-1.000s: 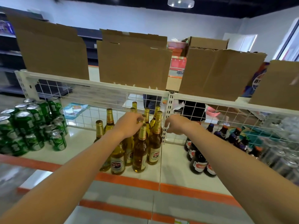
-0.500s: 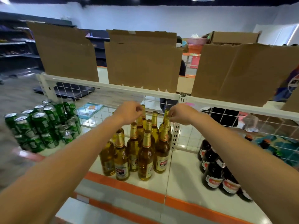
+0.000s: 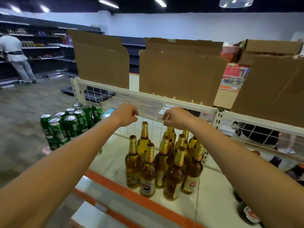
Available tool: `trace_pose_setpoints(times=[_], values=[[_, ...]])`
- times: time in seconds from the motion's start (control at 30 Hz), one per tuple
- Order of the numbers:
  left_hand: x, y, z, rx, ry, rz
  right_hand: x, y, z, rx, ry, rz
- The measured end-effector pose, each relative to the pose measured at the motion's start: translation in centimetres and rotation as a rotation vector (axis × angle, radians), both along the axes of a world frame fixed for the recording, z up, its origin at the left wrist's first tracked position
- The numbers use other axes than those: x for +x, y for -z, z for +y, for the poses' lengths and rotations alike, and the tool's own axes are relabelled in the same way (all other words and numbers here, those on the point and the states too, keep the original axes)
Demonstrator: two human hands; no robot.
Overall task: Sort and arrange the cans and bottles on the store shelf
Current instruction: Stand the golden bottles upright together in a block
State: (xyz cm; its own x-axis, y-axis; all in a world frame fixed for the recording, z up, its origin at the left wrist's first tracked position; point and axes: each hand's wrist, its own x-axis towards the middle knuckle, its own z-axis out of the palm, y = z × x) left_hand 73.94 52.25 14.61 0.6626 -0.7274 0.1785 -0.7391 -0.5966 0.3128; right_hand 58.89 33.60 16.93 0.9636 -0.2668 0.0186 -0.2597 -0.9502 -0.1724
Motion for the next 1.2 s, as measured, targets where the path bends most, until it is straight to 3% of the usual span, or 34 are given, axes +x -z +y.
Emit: trace_pose_setpoints(times=[0.13, 0.37, 0.6, 0.7, 0.97, 1.2], values=[[3.9, 1.8, 1.6, 0.005, 0.023, 0.034, 4.5, 1.0, 2.3, 0.012, 0.037, 0.03], [11.0, 8.7, 2.9, 0.016, 0.159, 0.257, 11.3, 3.9, 7.0, -0.024, 0.248, 0.142], [12.2, 14.9, 1.2, 0.066, 0.249, 0.418, 14.1, 5.2, 8.3, -0.084, 0.401, 0.319], [12.2, 17.2, -0.2, 0.1, 0.257, 0.544, 15.0, 4.8, 8.0, -0.019, 0.453, 0.342], [11.4, 20.2, -1.9, 0.034, 0.27, 0.731, 16.9, 4.6, 5.9, 0.175, 0.409, 0.375], [12.1, 21.3, -3.1, -0.051, 0.165, 0.722, 20.1, 4.9, 4.8, 0.201, 0.325, 0.341]])
